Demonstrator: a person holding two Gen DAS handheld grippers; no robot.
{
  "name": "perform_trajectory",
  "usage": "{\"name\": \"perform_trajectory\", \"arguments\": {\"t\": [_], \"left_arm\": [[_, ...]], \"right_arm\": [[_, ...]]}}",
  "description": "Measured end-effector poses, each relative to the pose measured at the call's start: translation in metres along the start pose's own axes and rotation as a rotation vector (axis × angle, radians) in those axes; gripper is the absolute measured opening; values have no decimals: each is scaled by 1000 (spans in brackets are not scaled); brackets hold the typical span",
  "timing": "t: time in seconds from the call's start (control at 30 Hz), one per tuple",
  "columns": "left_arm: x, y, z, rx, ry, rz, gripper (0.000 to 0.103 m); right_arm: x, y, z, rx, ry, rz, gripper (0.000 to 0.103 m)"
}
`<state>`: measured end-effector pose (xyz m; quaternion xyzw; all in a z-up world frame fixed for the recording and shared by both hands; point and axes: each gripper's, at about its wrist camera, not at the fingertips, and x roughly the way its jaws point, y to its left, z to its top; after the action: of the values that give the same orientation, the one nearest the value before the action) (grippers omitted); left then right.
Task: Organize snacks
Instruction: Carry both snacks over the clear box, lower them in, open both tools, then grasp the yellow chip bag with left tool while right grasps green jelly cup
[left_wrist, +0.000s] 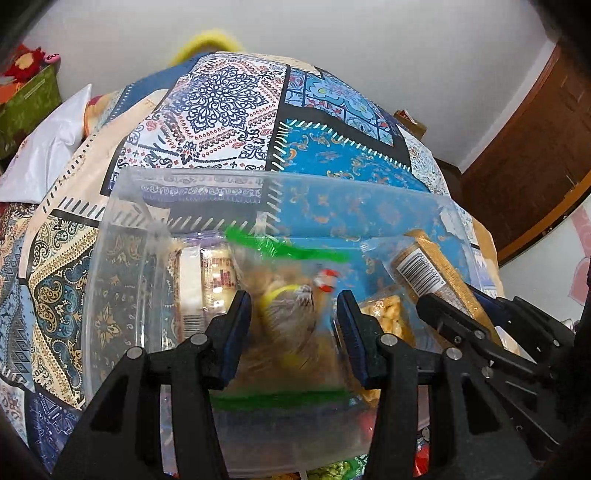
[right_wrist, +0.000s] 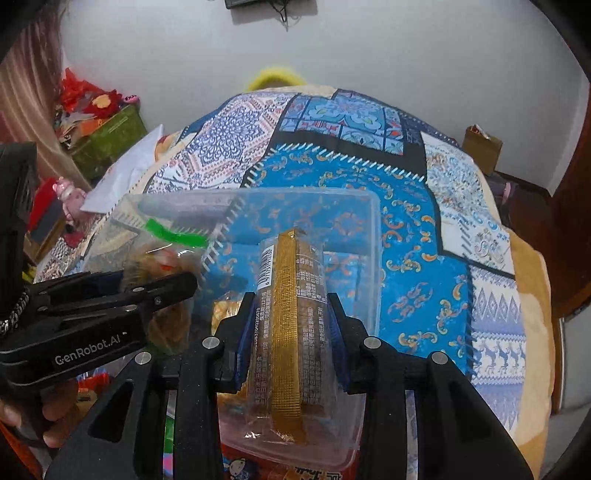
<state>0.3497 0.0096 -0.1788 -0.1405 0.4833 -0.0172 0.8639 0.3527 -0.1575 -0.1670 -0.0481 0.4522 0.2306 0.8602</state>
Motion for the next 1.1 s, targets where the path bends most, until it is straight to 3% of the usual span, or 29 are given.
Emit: {"name": "perform_trajectory", "arguments": {"t": [0.2, 0.47, 0.53, 0.77, 1.1], "left_arm": [[-15, 2, -1, 18, -34, 12, 51], [-77, -4, -3, 70, -145, 14, 52], [-96, -7, -7, 96, -182, 22, 59], [-160, -6, -34, 175, -288, 52, 67], [-189, 20, -92, 213, -270, 77, 71]], "right_arm": [[-5, 3, -2, -3, 15, -14, 35], [-49, 10, -3, -1, -73, -10, 47], [-63, 13, -5, -2, -97, -5, 47], [-107, 25, -20, -6, -166, 7, 48], [-136, 48, -63, -11, -196, 34, 52]]}}
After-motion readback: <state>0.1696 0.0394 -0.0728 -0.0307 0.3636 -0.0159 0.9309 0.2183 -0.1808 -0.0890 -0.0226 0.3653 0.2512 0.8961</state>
